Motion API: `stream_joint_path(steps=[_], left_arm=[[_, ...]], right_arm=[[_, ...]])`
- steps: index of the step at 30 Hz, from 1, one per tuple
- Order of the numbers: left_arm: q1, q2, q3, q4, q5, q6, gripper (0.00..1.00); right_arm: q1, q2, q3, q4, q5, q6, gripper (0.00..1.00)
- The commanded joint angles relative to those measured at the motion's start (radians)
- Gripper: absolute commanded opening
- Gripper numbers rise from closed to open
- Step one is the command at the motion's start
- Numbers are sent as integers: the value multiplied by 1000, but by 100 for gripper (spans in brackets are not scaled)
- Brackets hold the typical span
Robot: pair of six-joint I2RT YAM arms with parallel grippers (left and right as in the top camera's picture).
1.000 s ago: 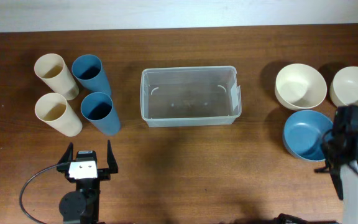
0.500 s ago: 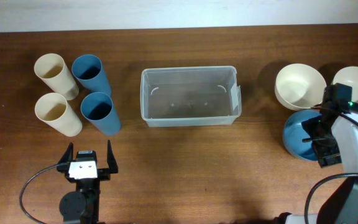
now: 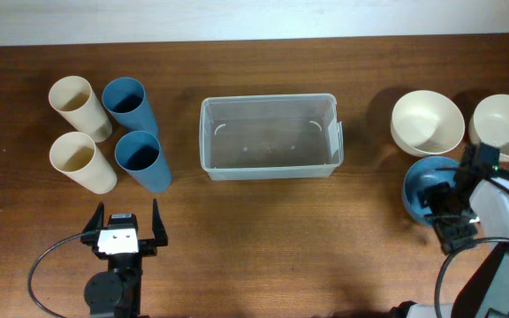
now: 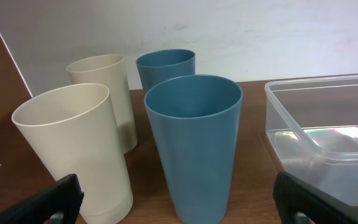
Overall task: Pack container
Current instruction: 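Move the right gripper to the blue bowl and grasp its rim, then lift the blue bowl with the right gripper and lower it into the container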
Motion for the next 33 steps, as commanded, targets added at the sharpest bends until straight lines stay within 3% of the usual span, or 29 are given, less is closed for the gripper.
stream_joint_path(steps=[1,6,8,10,14,18,19,20,28,33], left_arm=[[-3,-6,-2,-6,14,19,100],[-3,-6,-2,-6,14,19,100],[-3,-6,-2,-6,14,19,100],[-3,-6,-2,-6,14,19,100],[-3,-6,-2,-6,14,19,100],[-3,-6,-2,-6,14,19,100],[-3,-6,-2,-6,14,19,100],[-3,-6,-2,-6,14,19,100],[-3,-6,-2,-6,14,19,100],[-3,-6,-2,-6,14,19,100]], right_arm=[[-15,-7,-34,19,-6,-19,99],[-15,-6,-34,63,-3,-40,98],[-15,-6,-34,80,-3,-41,90],[-15,-6,-34,101,6,-40,79],[-15,-6,-34,132,20,-40,43],[-15,-6,-34,135,19,-40,28],[-15,-7,-33,128,18,-40,11],[-15,-7,-32,118,18,-40,4],[-15,-21,26,-64,17,-55,4],[-14,-75,96,-112,-125,-222,4]])
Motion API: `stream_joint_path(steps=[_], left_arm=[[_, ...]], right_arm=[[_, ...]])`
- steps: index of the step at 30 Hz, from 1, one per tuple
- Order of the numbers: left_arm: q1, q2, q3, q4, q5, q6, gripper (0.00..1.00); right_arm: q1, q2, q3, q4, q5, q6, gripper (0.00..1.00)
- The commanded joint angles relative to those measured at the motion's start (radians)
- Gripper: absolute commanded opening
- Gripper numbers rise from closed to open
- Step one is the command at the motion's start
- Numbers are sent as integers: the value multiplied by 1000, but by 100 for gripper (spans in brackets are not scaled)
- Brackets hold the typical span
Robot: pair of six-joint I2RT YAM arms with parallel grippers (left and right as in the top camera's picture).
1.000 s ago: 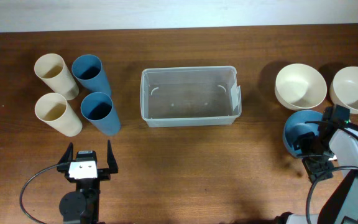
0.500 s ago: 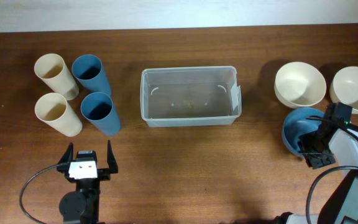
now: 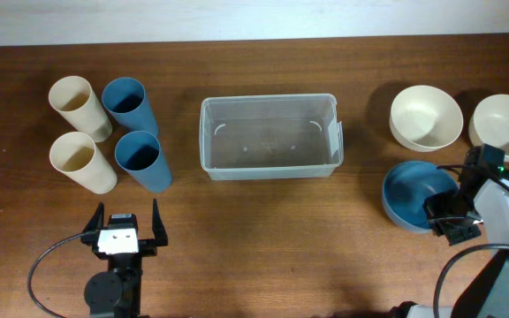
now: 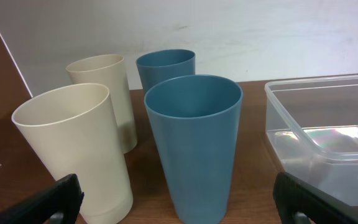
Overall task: Pack container
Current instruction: 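Lift the blue bowl with the right gripper and lower it into the container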
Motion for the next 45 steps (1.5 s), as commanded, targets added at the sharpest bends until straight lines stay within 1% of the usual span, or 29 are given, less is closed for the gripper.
stream_joint_path(steps=[1,4,6,8,9,12,14,17,20,24,30,45], left_arm=[[-3,-6,-2,-6,14,19,100],[-3,-6,-2,-6,14,19,100],[-3,-6,-2,-6,14,19,100],[-3,-6,-2,-6,14,19,100],[-3,-6,-2,-6,14,19,100],[-3,-6,-2,-6,14,19,100],[-3,-6,-2,-6,14,19,100],[-3,-6,-2,-6,14,19,100],[-3,-6,-2,-6,14,19,100],[-3,-6,-2,-6,14,19,100],[-3,-6,-2,-6,14,19,100],[-3,-7,-2,-6,14,19,100]], right_arm=[[-2,-69,83,-27,-177,-178,4],[0,-123,180,-35,-396,-264,4],[22,-150,270,-32,-486,-275,4],[71,-158,378,-33,-497,-274,4],[143,-151,489,-27,-492,-273,4],[267,-125,624,-18,-459,-238,4],[345,-102,668,-13,-432,-213,4],[440,-59,674,2,-403,-198,4],[518,25,674,5,-393,-199,4],[568,146,674,9,-394,-221,4],[607,275,674,46,-407,-257,4],[621,450,674,36,-343,-294,4]])
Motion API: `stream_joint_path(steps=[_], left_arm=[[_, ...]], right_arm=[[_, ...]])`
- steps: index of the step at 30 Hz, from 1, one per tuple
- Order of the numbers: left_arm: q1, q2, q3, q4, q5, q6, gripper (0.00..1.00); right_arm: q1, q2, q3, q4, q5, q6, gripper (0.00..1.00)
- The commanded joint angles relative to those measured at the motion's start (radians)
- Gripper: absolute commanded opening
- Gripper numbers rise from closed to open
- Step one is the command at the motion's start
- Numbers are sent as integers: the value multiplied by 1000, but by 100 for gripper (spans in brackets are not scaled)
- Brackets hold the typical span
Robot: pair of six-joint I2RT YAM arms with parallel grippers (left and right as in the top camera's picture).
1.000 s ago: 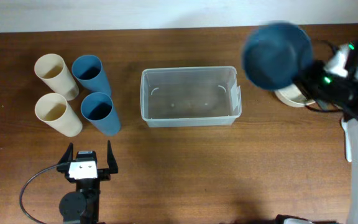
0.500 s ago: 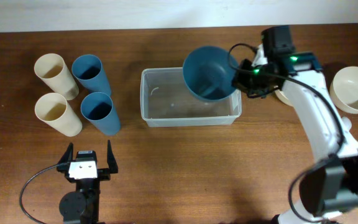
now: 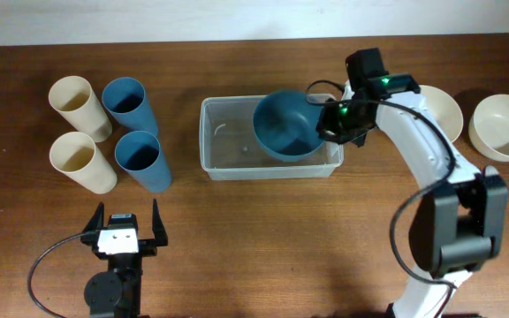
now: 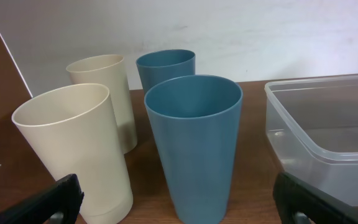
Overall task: Pack container
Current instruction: 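Lift the blue bowl with the right gripper and lower it into the container, then release the blue bowl and move the right gripper to the cream bowl rim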
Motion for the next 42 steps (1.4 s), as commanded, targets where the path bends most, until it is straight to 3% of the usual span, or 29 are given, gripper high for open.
stream_joint_path(steps=[1,9,14,19,20,23,25,27,31,42], left_arm=[[-3,-6,-2,-6,14,19,100],[-3,-6,-2,-6,14,19,100],[-3,-6,-2,-6,14,19,100],[-3,-6,-2,-6,14,19,100],[-3,-6,-2,-6,14,19,100],[-3,-6,-2,-6,14,19,100],[-3,-6,-2,-6,14,19,100],[-3,-6,-2,-6,14,19,100],[-3,-6,-2,-6,14,19,100],[-3,-6,-2,-6,14,19,100]], right_arm=[[8,28,3,11,39,-24,4],[8,37,3,31,66,-40,16],[7,37,15,36,26,-40,17],[-17,32,188,-45,26,-40,25],[-32,31,259,-93,53,-39,29],[-102,31,490,-283,193,-5,72],[-155,31,595,-409,324,60,92],[-229,31,652,-541,460,156,100],[-370,32,582,-598,491,198,99],[-538,32,109,-286,331,215,99]])
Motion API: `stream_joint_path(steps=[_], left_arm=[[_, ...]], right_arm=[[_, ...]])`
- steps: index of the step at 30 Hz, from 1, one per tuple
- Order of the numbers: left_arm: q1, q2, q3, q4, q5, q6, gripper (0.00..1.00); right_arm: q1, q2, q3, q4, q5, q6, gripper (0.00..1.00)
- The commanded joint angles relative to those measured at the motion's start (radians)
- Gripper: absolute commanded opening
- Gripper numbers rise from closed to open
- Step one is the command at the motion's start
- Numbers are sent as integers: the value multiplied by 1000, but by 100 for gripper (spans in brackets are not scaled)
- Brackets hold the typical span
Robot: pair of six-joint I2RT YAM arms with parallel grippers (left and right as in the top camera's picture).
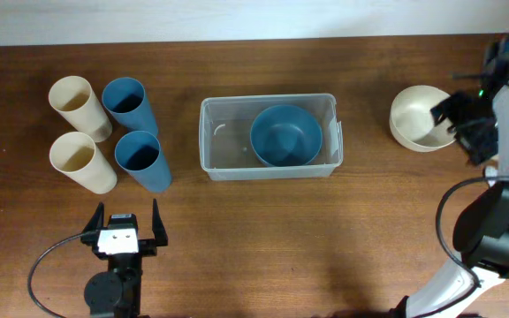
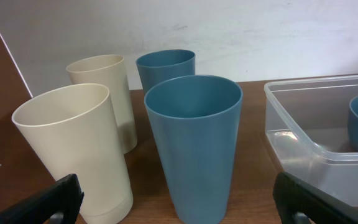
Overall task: Pack container
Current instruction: 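Release the blue bowl and move the right gripper to the cream bowl rim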
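Note:
The clear plastic container (image 1: 222, 141) stands mid-table, and a blue bowl (image 1: 286, 135) lies in its right half; that bowl's edge also shows in the left wrist view. A cream bowl (image 1: 418, 124) sits to the right. My right gripper (image 1: 459, 124) hangs at that bowl's right rim, fingers apart, nothing between them. At the left stand two cream cups (image 1: 71, 103) (image 1: 79, 162) and two blue cups (image 1: 129, 103) (image 1: 141, 160). My left gripper (image 1: 124, 231) rests open near the front edge, behind the nearest blue cup (image 2: 192, 143).
The right arm covers the table's far right corner. The white wall runs along the back edge. Bare wood lies between the cups and the container and in front of it.
The blue bowl, which my right gripper held over the container's right half, now lies inside it, let go. The right gripper now sits at the far right by the cream bowl. Left arm unchanged.
My right gripper was at the blue bowl on the table's right side. Then the bowl stood slightly further left with the gripper on its rim. Then it was held over the container. Now it rests inside and the gripper is back at the cream bowl.

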Motion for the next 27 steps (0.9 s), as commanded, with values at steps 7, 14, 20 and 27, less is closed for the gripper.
stream_joint_path(steps=[7,14,20,27], left_arm=[[-3,-6,-2,-6,14,19,100],[-3,-6,-2,-6,14,19,100],[-3,-6,-2,-6,14,19,100],[-3,-6,-2,-6,14,19,100]], right_arm=[[-32,5,-171,232,-106,-34,99],[-32,8,-242,333,-156,10,99],[-31,17,-264,332,-132,27,99],[-31,25,-264,333,-138,27,92]])
